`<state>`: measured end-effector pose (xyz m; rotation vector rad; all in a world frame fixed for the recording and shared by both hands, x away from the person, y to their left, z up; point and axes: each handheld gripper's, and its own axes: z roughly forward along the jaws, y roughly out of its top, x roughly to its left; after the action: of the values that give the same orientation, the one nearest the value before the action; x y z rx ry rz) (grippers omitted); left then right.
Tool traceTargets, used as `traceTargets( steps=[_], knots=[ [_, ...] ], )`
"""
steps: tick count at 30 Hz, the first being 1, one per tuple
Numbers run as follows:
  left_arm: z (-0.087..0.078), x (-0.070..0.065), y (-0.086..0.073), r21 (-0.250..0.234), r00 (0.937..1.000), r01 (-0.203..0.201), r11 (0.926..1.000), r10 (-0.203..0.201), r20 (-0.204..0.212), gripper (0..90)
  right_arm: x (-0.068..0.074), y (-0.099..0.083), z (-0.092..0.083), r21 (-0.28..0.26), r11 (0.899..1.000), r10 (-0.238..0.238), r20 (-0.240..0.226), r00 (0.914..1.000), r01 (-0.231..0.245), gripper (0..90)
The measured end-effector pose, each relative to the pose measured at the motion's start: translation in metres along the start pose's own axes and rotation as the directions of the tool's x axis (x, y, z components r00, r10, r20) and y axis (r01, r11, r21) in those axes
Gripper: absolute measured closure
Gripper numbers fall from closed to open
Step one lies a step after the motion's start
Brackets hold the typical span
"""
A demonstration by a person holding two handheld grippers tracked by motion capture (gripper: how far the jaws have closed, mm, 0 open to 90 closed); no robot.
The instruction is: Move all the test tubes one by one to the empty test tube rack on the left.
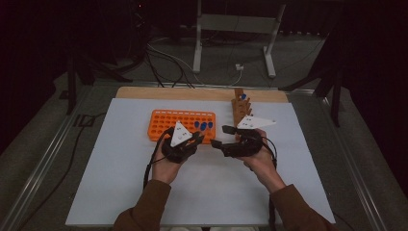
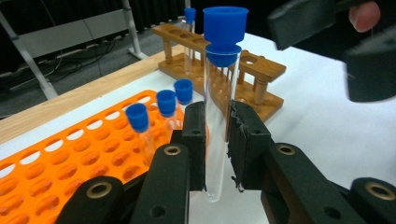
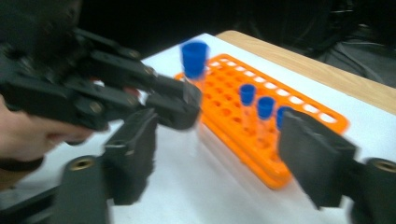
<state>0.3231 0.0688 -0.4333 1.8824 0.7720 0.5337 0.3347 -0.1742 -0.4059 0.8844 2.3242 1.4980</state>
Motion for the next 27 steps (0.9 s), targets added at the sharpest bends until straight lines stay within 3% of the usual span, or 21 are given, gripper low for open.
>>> traceTargets(
  steps=[8,13,18,27],
  knots=[
    [-0.006,0.015,0.0,-0.01,0.9991,0.027,0.9996,-0.028,-0.032,78.5,-0.003,-0.011,-0.012,-0.002,1.0,0.008,0.074,0.9972,-0.008,2.7],
    [-0.01,0.025,0.0,-0.028,0.9971,0.051,0.9983,-0.052,-0.055,78.5,-0.003,-0.019,-0.019,0.004,1.0,-0.011,0.116,0.9932,0.01,0.2],
    [-0.013,0.035,-0.001,-0.048,0.994,0.077,0.9958,-0.081,-0.074,78.5,-0.005,-0.028,-0.029,-0.028,0.999,-0.011,0.129,0.9916,0.014,0.1],
    [-0.009,0.042,-0.003,-0.065,0.9903,0.074,0.9951,-0.081,-0.113,78.5,-0.016,-0.046,-0.046,-0.069,0.997,0.034,0.157,0.9871,-0.023,0.1]
  ],
)
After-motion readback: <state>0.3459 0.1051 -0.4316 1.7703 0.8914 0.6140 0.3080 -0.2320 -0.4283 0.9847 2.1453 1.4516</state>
